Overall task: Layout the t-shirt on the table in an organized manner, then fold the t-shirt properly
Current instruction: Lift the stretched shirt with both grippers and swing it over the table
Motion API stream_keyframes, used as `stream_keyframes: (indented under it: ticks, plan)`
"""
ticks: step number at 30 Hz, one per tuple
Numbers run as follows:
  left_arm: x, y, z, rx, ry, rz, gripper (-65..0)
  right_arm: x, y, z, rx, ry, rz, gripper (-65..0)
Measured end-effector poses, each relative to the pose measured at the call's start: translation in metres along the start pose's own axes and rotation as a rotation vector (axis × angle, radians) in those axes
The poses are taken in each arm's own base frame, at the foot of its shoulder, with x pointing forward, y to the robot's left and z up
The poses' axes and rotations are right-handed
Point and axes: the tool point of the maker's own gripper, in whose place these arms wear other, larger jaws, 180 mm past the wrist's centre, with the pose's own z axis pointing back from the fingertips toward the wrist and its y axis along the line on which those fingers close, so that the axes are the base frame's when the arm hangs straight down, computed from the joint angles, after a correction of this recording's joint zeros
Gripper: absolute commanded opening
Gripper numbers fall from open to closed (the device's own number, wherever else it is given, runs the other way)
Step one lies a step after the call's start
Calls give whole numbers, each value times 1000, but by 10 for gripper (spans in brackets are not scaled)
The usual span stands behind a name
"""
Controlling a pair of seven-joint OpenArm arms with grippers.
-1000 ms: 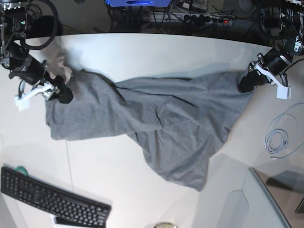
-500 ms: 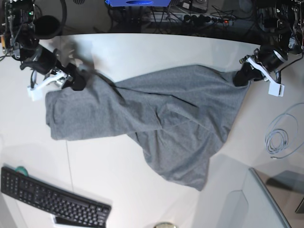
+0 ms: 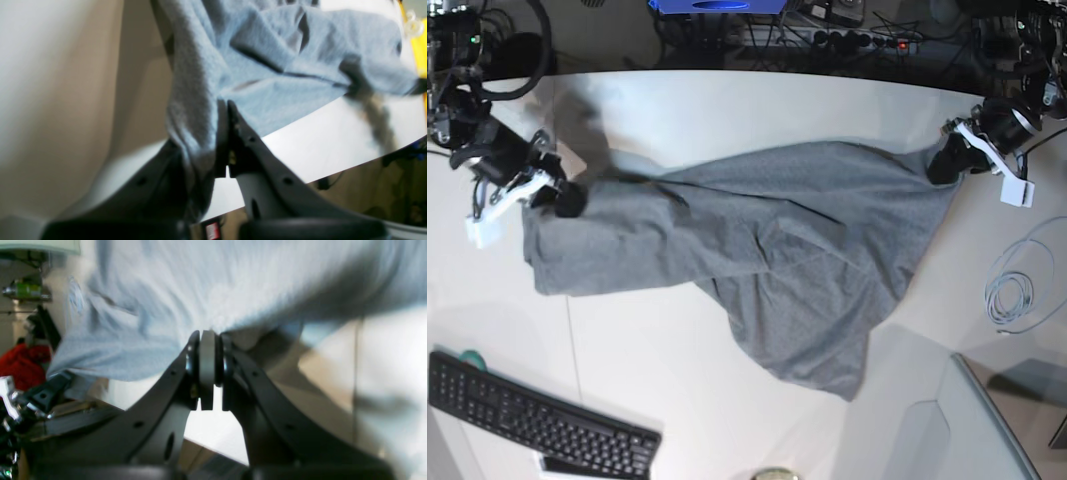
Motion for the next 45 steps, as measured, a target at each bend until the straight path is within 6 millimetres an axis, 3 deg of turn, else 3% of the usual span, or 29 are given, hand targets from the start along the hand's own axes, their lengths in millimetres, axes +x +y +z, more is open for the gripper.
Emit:
stream_keyframes:
  ticks: [2,4,7,10,13,15,18,21,24,27,29,30,33,36,40,43,45]
  plan:
    - [22,-4,6,2,-45,-48,-650,24,12,15,14,-53,41,-642]
    - [43,-11,14,-8,-69,-96,-650,32,16,27,1,-36,47,-642]
    - [66,-5,19,24,-85,-127,-650,49,17,31,-18,-36,55,-642]
    - [68,10,8,58,-52,-120,-650,68,4,6,-26,-19,20,-642]
    - [46,15,-13,96,29,-143,-650,62,-15,-24,-104,69,23,-642]
    - [37,12,-27,104,57,-152,-650,67,-8,-38,-106,103,63,-642]
    - [35,15,-37,134,71,-172,-650,99,11,-68,-96,99,131,-642]
    - [42,13,-46,150,57,-178,-650,123,14,-94,-147,104,184,-642]
    - [47,5,-55,140,40,-181,-650,119,12,-119,-185,148,219,-612]
    - [43,7,-57,160,57,-197,-650,107,4,-137,-239,227,254,-444]
    - [41,11,-56,177,72,-210,-650,105,7,-137,-242,230,297,-311]
    - [40,11,-56,177,73,-209,-650,110,9,-130,-238,206,328,-282]
    - [35,13,-52,184,81,-208,-650,116,12,-90,-235,116,452,-281]
    - [20,17,-48,193,113,-200,-650,105,1,-52,-239,52,440,-276]
    - [14,18,-46,197,128,-197,-650,47,-37,-49,-287,184,348,-276]
    - [15,17,-46,194,124,-196,-650,39,-45,-52,-296,199,339,-276]
    - [15,17,-47,194,124,-195,-650,38,-36,-57,-253,199,356,-276]
